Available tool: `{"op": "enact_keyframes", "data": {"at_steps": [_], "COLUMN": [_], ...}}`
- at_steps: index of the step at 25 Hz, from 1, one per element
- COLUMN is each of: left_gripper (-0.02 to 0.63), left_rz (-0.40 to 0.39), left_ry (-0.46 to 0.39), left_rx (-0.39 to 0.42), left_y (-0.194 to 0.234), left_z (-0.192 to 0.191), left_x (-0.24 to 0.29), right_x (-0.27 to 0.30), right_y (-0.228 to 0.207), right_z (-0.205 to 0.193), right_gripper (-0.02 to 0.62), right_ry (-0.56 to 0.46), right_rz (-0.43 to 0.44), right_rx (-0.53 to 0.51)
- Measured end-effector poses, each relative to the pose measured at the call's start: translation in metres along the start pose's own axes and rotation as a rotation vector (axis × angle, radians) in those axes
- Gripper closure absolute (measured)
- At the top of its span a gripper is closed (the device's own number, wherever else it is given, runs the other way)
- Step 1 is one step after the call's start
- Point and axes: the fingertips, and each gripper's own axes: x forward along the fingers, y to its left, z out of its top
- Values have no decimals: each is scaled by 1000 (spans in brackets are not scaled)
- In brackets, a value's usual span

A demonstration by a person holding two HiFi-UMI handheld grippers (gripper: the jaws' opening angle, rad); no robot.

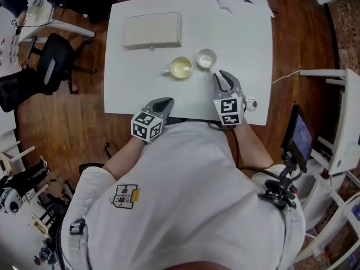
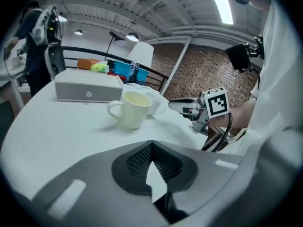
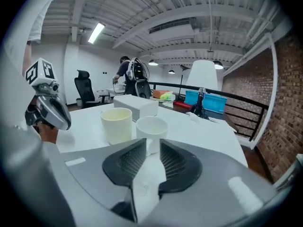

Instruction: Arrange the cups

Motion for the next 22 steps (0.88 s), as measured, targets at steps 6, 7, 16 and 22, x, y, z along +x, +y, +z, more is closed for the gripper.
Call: {"op": "enact_keyframes", "data": {"at_steps": [6,7,16,22], "left_gripper": [606,606,606,606], "left_rz": [-1,-7,-10,-4], "left_ry": [9,16,48,47], "left_rx": [-17,-9,-5,-15], "left_y": [12,13,20,25], "left_z": [8,7,0,-4], "left_x": [4,5,0,-7], "right_x": [27,33,82,88], "right_y": [11,11,7,6], "right_z": [-8,-8,5,7], "right_gripper": [252,226,192,206], "right_ry": [77,88,98,80], "right_rz": [42,44,29,30], "right_rx": [-40,-40,-101,-97]}}
